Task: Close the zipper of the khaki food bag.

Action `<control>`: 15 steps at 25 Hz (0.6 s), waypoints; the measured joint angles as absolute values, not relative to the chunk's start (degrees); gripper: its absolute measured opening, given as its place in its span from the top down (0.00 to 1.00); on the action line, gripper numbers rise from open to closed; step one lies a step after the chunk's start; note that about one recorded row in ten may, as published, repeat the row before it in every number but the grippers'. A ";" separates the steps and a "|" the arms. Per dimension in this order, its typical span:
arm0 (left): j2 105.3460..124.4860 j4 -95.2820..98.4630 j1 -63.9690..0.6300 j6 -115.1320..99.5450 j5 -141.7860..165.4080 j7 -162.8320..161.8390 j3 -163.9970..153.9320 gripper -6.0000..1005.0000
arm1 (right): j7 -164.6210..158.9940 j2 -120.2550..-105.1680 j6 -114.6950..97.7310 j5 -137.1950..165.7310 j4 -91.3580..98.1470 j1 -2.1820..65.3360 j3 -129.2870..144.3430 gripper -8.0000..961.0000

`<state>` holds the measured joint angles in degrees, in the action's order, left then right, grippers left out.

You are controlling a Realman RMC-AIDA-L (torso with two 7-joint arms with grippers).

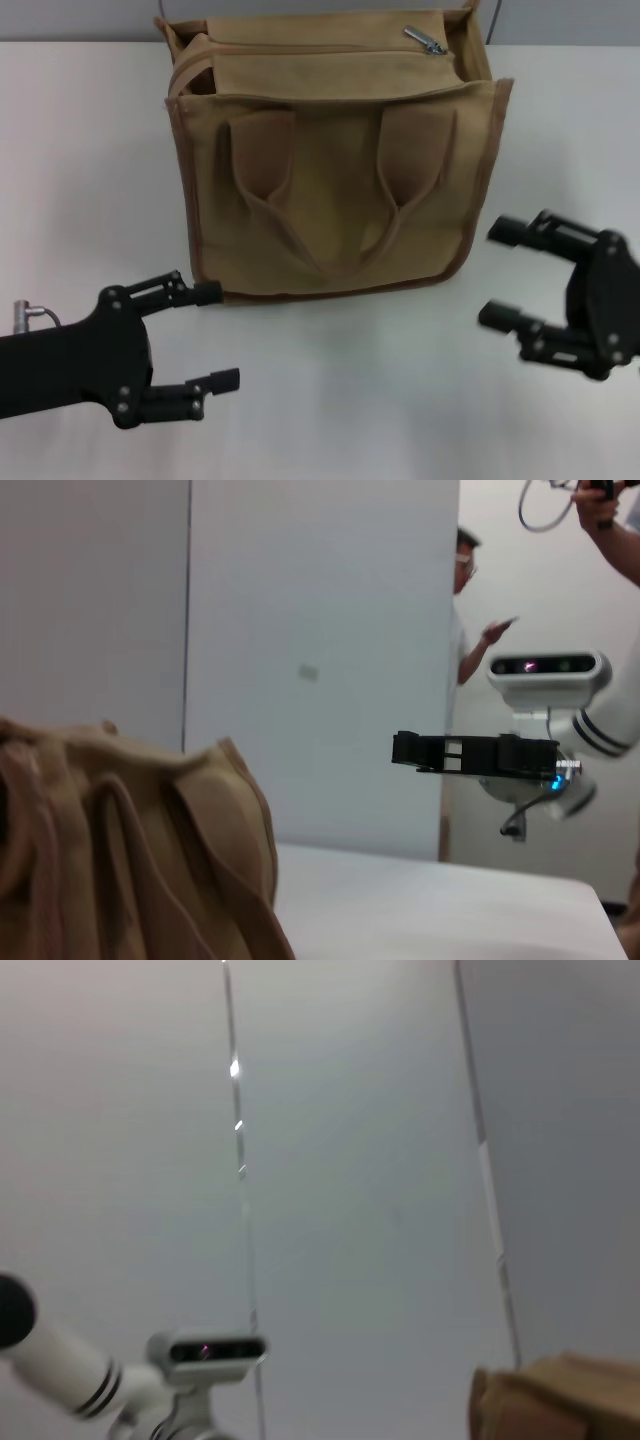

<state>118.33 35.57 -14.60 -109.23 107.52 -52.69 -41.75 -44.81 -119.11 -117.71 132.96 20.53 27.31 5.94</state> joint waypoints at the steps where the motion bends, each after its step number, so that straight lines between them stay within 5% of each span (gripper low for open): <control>1: 118.35 35.58 -14.71 -109.05 108.07 -52.70 -41.75 0.17 | -45.10 -119.18 -115.64 133.01 20.55 27.39 9.11 0.24; 15: 118.65 32.97 -18.67 -107.40 116.20 -52.99 -42.10 0.17 | -48.25 -119.58 -102.19 132.87 17.80 30.23 27.33 0.18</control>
